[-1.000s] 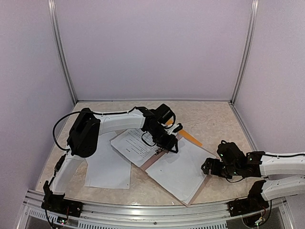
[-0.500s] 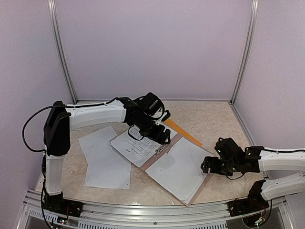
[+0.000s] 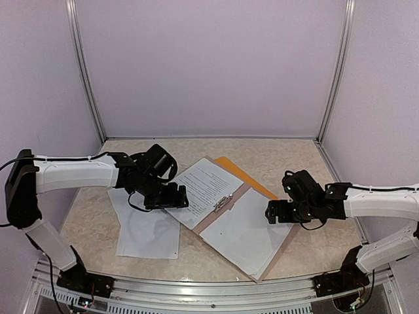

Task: Put the files into the folder
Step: Insert the file into the form pockets on the folder, then close the folder with files at the center of the board.

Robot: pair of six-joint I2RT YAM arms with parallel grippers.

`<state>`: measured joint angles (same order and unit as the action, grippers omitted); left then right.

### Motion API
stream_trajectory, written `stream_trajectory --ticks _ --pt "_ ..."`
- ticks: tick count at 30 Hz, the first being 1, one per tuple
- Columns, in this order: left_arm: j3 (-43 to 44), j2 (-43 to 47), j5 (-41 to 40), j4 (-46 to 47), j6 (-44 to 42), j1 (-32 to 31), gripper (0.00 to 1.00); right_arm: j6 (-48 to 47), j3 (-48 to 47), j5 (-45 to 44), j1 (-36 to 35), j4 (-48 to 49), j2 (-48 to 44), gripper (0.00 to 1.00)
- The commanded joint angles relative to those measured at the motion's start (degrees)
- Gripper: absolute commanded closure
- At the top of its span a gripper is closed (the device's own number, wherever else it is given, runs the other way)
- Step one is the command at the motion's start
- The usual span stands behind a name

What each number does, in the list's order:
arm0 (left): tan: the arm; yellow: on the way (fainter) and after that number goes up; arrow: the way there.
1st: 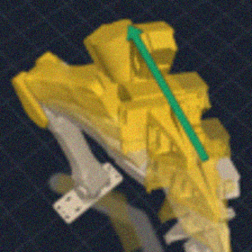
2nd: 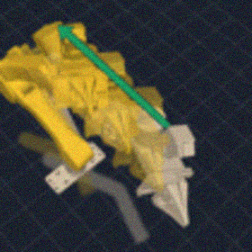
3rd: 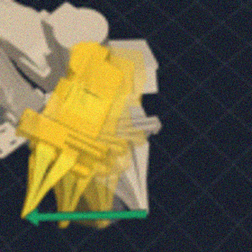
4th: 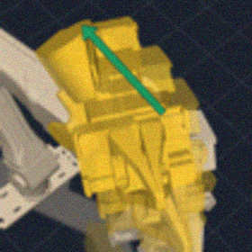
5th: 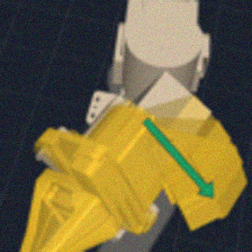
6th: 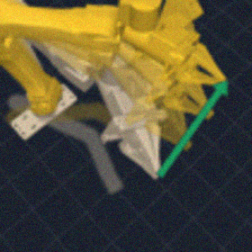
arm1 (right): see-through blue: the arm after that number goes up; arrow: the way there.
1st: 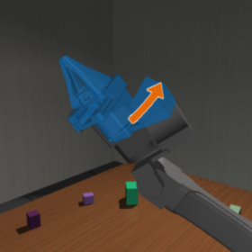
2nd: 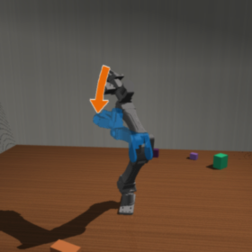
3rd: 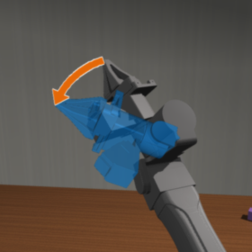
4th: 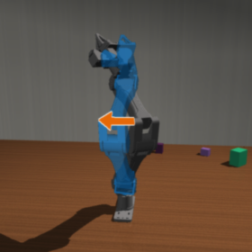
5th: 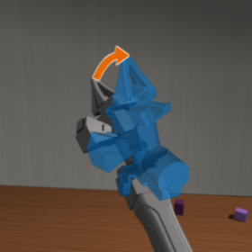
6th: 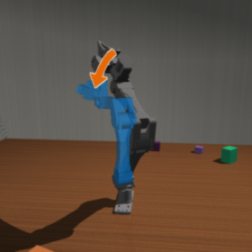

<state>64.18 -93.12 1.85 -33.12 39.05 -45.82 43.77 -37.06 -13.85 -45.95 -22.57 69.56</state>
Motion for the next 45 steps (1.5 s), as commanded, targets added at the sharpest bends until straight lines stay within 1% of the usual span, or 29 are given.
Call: stream_trajectory --ticks 1,5,8,11,15,18,22,24,28,35,39,45 --pt "-7.60 6.09 0.50 6.99 8.94 3.07 0.13 -4.90 -1.58 2.75 -0.47 4.27 4.55 0.02" --pt "-12.13 8.50 1.16 10.47 11.64 6.33 0.17 -6.67 -2.28 4.84 -0.76 7.17 8.30 0.02" --pt "-15.34 8.76 4.13 14.57 13.24 9.14 0.20 -7.26 -2.32 5.64 -0.88 8.37 9.82 0.02" --pt "-17.51 7.80 6.64 18.58 14.36 11.55 0.21 -7.47 -2.00 5.97 -0.97 8.99 10.86 0.02" --pt "-17.95 5.23 8.69 22.01 15.22 12.53 0.18 -7.23 -0.67 6.26 -0.99 10.04 11.69 0.02" --pt "-18.91 3.44 11.18 26.48 16.35 13.22 0.16 -6.87 0.56 6.73 -0.99 10.90 12.04 0.02" --pt "-19.94 0.92 14.37 31.06 18.02 14.16 0.17 -6.26 1.90 7.53 -0.99 12.00 12.16 0.02" --pt "-20.17 -0.36 14.51 32.31 18.49 14.20 0.19 -6.00 2.34 7.83 -1.11 12.31 11.95 0.02" --pt "-21.29 -1.68 14.98 37.23 19.31 14.35 0.27 -5.72 2.82 7.98 -1.08 12.60 11.81 0.02" --pt "-23.33 -5.08 19.58 51.17 20.65 14.15 0.47 -5.61 3.04 8.42 -1.17 12.92 13.23 0.03" --pt "-21.04 -5.23 21.24 52.00 15.18 12.60 0.57 -5.62 3.28 8.37 -1.18 12.98 13.43 0.03" --pt "-19.21 -3.17 21.28 51.63 9.03 9.90 0.70 -5.71 3.58 8.77 -1.22 13.00 13.43 0.03"
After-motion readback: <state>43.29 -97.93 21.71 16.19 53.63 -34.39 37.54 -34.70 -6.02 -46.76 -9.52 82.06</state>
